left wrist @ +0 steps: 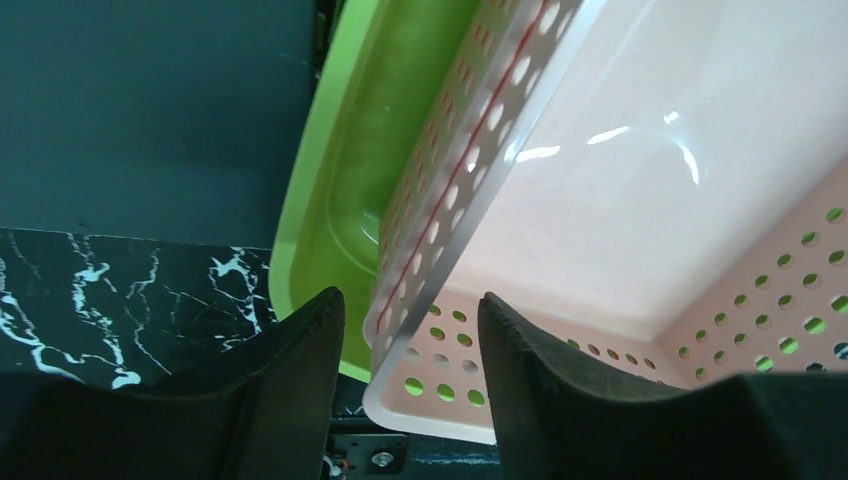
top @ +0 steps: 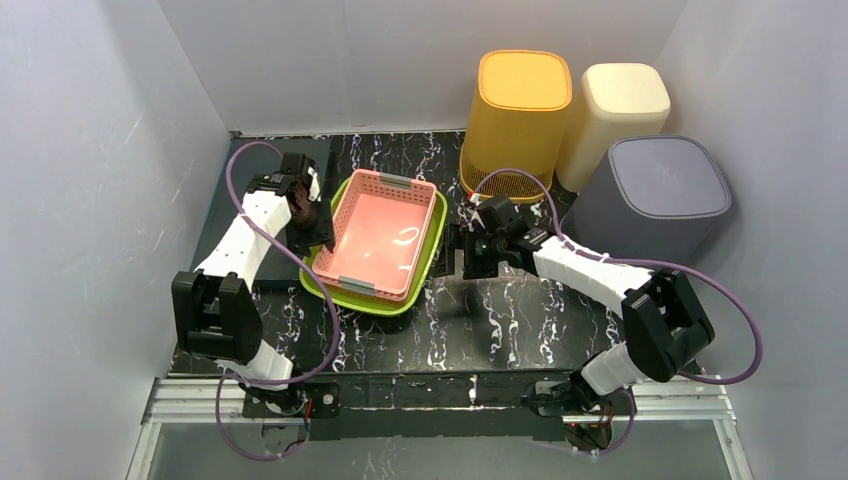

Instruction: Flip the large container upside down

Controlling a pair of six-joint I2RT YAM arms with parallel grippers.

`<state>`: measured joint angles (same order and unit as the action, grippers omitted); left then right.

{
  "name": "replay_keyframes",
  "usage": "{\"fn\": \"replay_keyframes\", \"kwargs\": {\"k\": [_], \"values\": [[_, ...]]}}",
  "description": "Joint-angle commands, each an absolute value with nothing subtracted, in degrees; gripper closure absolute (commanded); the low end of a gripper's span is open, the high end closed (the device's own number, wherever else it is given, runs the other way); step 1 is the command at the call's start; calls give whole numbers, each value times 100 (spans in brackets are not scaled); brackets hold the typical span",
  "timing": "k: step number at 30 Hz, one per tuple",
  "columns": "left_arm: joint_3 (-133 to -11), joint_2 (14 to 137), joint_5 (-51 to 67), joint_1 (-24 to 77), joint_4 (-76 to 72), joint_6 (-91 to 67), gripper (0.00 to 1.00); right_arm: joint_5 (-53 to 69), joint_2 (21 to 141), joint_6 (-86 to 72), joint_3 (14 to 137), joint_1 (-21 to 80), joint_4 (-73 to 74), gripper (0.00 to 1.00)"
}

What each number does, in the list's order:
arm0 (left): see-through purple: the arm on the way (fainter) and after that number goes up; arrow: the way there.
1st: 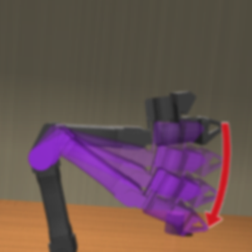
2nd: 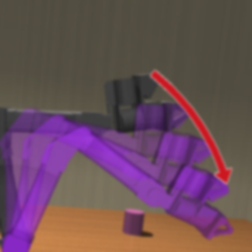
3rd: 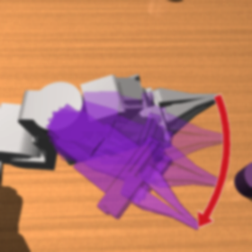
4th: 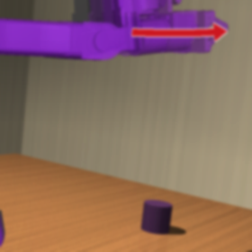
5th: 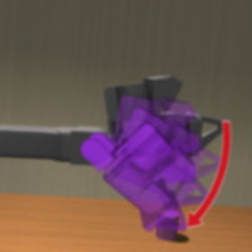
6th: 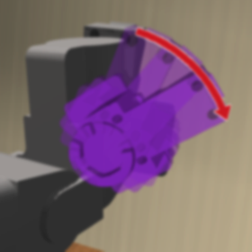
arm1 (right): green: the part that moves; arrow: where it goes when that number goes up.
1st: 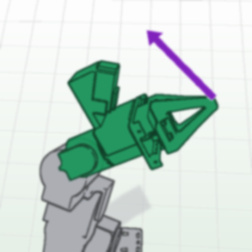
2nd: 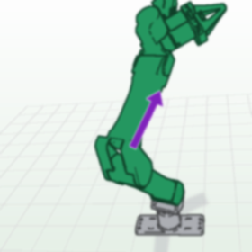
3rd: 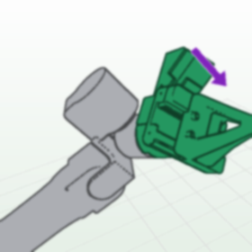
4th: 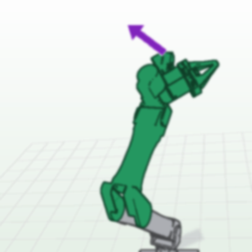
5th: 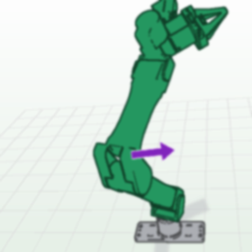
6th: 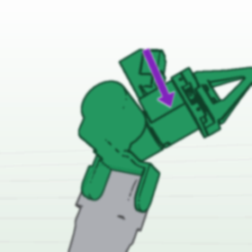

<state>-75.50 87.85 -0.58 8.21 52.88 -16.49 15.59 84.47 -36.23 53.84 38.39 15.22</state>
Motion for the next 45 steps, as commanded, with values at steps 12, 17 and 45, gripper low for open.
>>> {"fn": "replay_keyframes", "kwargs": {"k": [12, 17, 45], "values": [[-6324, 8032, 2070, 813, 5235, -1461, 98, 1331, 8313, -3798, 5570, 3850, 1639, 1], [-5956, 7595, 2806, 1009, 4933, -1865, 100, 244, 7752, -4074, 5583, 3851, 1868, 1], [-6354, 7972, 1638, 4289, 3188, -4950, 100, -2604, 5222, -4260, 5435, 3847, 2587, 1]]}}
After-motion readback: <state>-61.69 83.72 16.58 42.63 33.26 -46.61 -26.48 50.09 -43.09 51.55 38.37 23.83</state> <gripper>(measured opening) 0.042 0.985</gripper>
